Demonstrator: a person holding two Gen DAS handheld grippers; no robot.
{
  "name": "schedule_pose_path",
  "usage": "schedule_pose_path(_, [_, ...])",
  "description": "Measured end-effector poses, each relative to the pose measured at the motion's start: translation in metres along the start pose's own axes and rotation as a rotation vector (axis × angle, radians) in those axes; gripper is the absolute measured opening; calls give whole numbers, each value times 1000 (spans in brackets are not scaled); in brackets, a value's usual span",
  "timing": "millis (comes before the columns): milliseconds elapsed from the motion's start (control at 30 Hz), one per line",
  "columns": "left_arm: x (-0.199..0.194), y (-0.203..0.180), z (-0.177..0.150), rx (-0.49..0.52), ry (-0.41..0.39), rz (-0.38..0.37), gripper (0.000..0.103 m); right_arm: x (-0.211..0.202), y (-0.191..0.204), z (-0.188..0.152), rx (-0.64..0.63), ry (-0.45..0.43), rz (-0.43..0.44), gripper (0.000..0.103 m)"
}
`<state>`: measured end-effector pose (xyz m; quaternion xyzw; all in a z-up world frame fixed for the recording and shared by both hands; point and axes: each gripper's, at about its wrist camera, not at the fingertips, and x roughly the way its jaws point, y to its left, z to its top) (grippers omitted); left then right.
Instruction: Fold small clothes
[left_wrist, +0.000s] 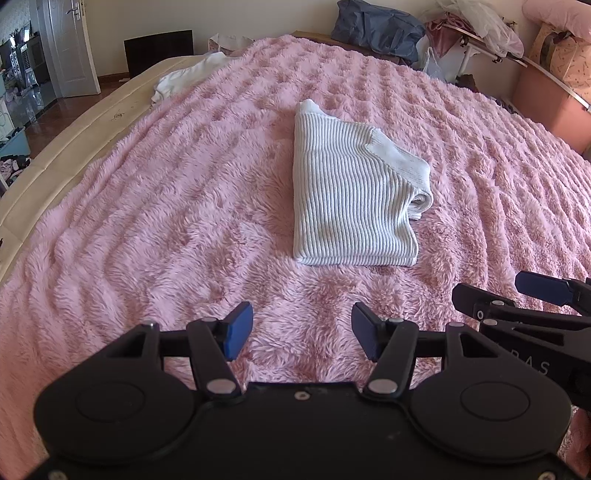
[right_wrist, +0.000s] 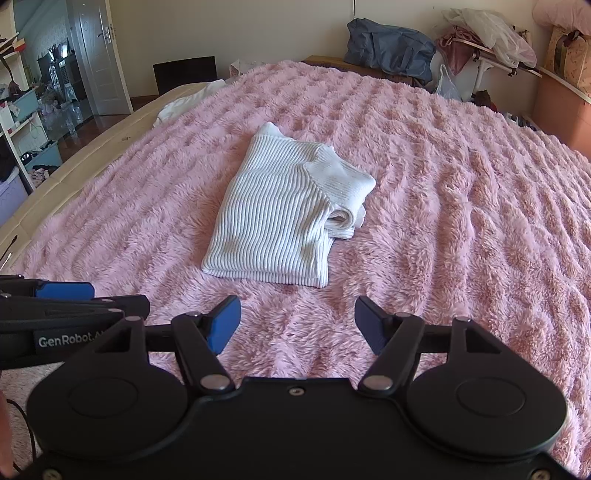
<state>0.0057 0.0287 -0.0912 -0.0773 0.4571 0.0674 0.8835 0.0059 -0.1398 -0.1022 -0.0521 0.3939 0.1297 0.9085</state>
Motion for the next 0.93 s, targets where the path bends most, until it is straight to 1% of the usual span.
schedule_pose_path(333, [3,-2,1,9,2,-7,63,2,-2,0,3,5,1,70])
schedule_pose_path(467, [4,-1,2,11,-24,-5,63,4,-3,-1,4,8,0,70])
schedule_pose_path(533, [3,-2,2,27,-35,-3,63,5,-4,-2,6,11,-2,70])
schedule_pose_path(667, [5,-2,2,25,-29,-13,63,6,-5,-2,7,13,-4,70])
schedule_pose_path(867, [6,-1,1,19,-43,-24,63,7,-5,-2,8,16,-5,70])
schedule_pose_path(933, [6,-1,2,24,-35,-16,63,8,-6,-2,9,16,-5,70])
